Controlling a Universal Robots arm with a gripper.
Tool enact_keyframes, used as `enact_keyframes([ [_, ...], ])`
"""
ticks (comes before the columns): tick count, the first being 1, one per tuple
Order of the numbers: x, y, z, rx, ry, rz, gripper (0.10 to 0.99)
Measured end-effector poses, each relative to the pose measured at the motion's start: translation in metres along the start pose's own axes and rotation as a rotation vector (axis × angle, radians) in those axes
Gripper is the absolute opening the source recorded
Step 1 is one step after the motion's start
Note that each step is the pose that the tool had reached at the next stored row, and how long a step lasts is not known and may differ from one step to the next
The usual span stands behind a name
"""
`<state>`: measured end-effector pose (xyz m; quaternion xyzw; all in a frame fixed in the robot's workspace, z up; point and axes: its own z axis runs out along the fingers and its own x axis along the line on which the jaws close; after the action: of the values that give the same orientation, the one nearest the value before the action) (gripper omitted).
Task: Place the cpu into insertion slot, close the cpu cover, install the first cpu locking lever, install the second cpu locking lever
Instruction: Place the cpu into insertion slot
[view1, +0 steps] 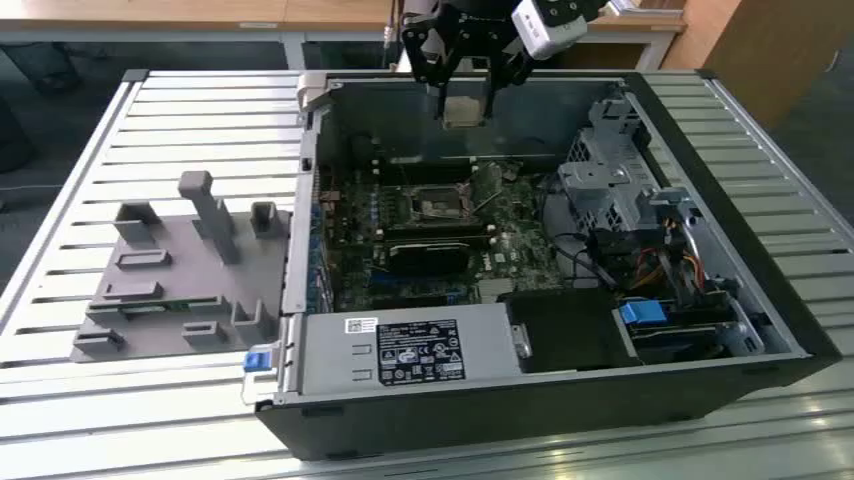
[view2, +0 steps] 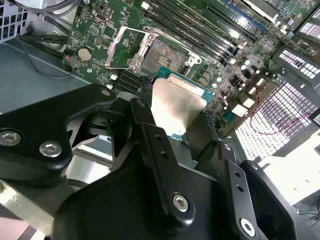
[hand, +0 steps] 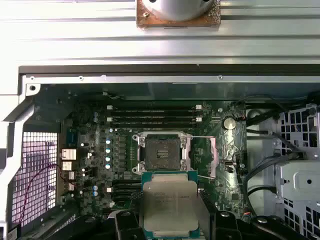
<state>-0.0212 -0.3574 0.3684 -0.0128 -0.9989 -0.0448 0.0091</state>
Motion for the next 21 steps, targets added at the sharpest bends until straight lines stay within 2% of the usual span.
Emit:
enact_keyframes([
  [13,0.0000,0.0000,0.0000,0.000,-0.0001,0.001,0.525],
  [21,0.0000,0.0000,0.0000,-0.001,-0.0035,0.039,0.525],
])
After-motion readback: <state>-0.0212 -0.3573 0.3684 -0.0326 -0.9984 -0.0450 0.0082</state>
